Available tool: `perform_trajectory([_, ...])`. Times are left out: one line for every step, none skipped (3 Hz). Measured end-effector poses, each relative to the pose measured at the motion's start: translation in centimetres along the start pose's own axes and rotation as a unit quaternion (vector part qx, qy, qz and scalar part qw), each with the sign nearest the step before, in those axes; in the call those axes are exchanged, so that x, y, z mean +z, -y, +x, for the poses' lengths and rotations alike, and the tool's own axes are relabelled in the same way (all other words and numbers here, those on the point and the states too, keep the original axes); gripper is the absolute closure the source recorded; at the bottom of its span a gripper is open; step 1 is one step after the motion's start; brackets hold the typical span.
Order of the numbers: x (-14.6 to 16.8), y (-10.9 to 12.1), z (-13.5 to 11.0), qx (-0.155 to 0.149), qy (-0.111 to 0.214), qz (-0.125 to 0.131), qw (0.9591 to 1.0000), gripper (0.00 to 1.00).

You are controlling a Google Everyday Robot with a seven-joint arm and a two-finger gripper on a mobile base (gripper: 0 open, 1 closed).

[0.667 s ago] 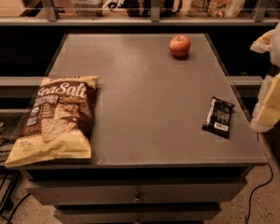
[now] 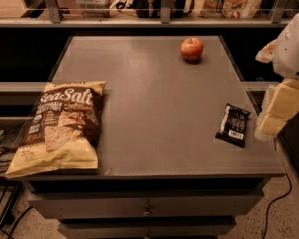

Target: Move rxbar chocolate near brown chip bag

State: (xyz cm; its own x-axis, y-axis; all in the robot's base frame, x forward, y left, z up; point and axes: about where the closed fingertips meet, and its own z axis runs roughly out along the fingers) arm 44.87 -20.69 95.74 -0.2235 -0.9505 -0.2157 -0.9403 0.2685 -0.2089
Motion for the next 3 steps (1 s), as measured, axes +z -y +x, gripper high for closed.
perform_trajectory([2.9,0.3,-0.1,0.008,0.003,-0.023,0.9997,0.00])
perform_trajectory([6.2,0.7,-0.4,0.016,0.006,-0.053,0.9985,0.00])
perform_trajectory([9.3,1.3,-0.1,0.030,-0.006,-0.063,0.9976,0.00])
